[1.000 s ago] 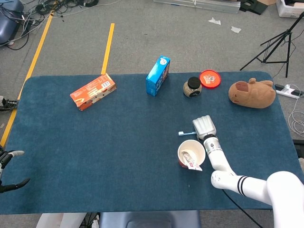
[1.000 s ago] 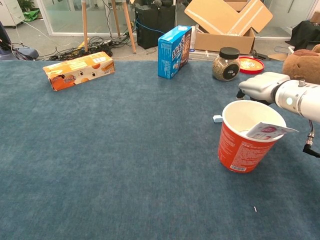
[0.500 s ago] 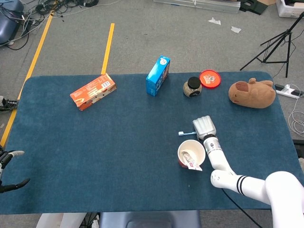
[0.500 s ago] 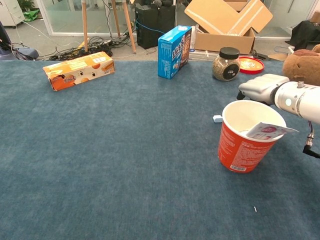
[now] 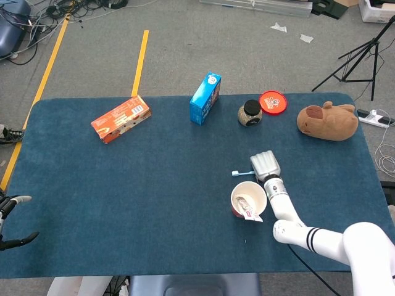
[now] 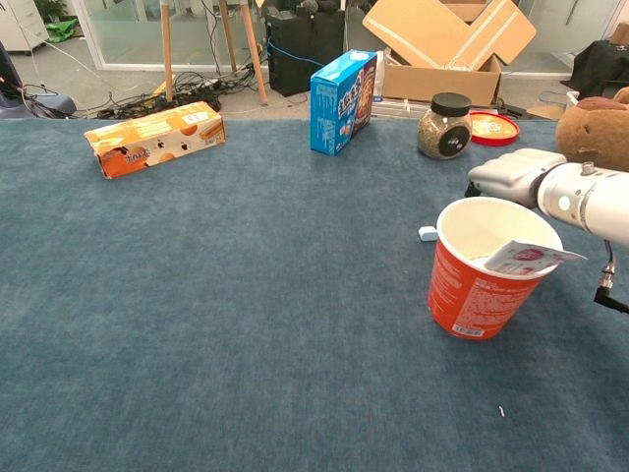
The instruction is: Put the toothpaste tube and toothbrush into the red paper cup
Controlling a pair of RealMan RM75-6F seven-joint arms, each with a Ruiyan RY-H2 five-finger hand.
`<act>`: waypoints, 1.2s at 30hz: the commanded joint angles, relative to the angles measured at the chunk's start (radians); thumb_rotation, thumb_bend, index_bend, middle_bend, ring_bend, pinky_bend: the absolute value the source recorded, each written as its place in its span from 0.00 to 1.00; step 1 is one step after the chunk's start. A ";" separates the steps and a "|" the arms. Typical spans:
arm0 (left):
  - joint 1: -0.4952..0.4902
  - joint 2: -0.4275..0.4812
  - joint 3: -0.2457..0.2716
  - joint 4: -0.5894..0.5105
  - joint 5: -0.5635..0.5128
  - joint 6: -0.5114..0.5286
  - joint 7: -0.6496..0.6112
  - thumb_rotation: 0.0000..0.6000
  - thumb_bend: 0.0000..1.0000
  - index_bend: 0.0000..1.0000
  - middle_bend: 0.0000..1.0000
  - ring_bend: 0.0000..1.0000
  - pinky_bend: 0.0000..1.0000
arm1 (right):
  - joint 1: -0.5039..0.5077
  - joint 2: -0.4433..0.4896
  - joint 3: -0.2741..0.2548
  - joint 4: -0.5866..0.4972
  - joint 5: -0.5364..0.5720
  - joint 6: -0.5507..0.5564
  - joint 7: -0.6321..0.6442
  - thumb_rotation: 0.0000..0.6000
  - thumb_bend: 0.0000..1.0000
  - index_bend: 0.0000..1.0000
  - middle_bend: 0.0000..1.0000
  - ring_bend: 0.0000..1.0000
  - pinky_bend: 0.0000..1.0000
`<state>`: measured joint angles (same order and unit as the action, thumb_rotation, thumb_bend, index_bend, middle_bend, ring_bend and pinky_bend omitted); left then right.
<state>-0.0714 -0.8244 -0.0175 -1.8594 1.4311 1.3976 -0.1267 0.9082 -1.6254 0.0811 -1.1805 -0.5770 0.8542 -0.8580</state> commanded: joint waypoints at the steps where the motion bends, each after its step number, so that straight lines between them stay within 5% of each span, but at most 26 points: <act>1: 0.000 0.000 0.000 0.000 0.000 -0.001 0.000 1.00 0.00 0.25 0.27 0.20 0.20 | 0.000 -0.001 0.000 0.001 0.000 0.000 0.000 1.00 0.24 0.54 1.00 1.00 1.00; 36: -0.001 -0.001 0.001 0.002 0.000 -0.003 0.001 1.00 0.00 0.25 0.27 0.20 0.20 | -0.020 0.027 0.012 -0.020 -0.040 0.012 0.056 1.00 0.30 0.62 1.00 1.00 1.00</act>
<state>-0.0722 -0.8252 -0.0165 -1.8576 1.4311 1.3946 -0.1255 0.8899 -1.6002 0.0921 -1.1983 -0.6154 0.8650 -0.8041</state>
